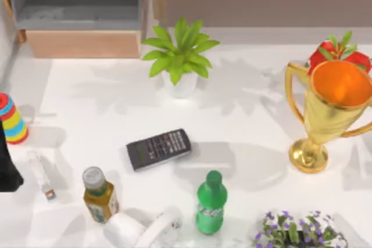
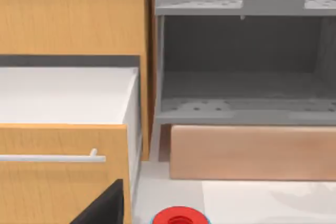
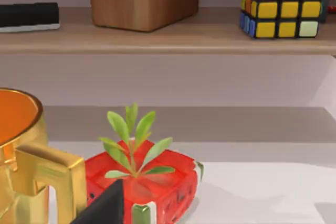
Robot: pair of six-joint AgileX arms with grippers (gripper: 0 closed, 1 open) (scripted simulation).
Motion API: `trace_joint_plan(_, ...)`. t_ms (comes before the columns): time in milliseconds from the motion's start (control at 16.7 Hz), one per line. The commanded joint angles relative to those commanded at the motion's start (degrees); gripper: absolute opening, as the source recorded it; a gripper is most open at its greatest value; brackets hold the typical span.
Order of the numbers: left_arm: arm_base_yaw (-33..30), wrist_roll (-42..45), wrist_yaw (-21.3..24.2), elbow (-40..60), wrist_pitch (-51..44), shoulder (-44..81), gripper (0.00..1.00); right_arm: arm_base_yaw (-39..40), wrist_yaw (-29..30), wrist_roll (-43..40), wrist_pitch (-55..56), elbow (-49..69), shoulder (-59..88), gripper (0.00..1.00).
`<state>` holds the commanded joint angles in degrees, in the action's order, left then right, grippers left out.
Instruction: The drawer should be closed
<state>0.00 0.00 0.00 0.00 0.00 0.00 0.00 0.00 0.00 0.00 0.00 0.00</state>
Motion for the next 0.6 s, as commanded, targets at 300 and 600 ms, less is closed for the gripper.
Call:
trace_joint_plan(300,-2.25,0.08,-2.22,1.84,3.3,4.01,1.0,0.0,0.0,0.0,0.0,0.0,0.0,1.0)
trace_joint_plan(600,-9.99,0.34,-9.84,8.17,14.61,21.47,1.0,0.0,0.0,0.0,0.0,0.0,0.0,1.0)
